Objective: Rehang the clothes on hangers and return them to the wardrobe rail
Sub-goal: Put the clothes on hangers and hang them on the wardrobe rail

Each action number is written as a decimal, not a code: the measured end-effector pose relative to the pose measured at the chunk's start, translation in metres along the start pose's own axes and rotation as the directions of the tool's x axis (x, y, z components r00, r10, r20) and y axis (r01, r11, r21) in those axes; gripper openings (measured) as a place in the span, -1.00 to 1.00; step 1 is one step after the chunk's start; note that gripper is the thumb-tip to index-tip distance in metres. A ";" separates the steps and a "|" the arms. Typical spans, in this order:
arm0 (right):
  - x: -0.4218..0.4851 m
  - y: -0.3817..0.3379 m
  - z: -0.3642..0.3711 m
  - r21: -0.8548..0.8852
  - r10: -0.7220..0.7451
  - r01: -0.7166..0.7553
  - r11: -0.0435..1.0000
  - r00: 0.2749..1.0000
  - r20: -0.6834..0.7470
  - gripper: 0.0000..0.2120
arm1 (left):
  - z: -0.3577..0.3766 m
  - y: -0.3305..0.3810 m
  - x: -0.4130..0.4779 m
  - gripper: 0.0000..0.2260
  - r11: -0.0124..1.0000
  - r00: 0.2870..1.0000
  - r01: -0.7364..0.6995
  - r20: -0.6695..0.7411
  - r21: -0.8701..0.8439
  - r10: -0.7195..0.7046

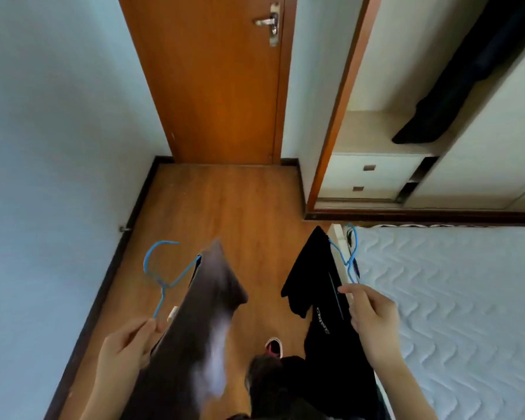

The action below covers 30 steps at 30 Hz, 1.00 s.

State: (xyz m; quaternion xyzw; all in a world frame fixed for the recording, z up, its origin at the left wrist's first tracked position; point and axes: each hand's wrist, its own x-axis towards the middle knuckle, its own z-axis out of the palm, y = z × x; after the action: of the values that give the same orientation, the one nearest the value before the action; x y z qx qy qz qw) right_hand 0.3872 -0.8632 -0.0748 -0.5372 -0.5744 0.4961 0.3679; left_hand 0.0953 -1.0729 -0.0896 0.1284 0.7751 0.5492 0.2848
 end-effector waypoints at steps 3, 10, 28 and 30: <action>0.080 -0.016 0.027 0.006 0.005 -0.005 1.000 0.999 0.051 -0.72 | 0.007 0.022 0.050 -0.81 0.997 0.997 0.030 -0.069 0.073 -0.025; 0.225 -0.056 0.064 -0.009 0.028 -0.027 1.000 0.995 0.096 -0.73 | 0.067 0.112 0.152 -0.77 0.951 0.992 -0.105 -0.042 0.292 0.123; 0.496 -0.084 0.110 0.202 0.221 -0.140 0.969 0.855 -0.468 -0.76 | 0.329 0.276 0.495 -0.73 0.853 0.741 -0.362 0.672 0.376 0.018; 0.518 -0.093 0.100 0.266 0.256 -0.132 0.955 0.819 -0.514 -0.73 | 0.368 0.301 0.517 -0.73 0.840 0.669 -0.424 0.742 0.338 0.040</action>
State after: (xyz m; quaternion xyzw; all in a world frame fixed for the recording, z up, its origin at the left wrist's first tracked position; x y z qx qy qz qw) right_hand 0.1889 -0.3654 -0.0656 -0.6677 -0.3306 0.4188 0.5192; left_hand -0.1408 -0.4125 -0.0529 0.4977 0.6918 0.2770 0.4438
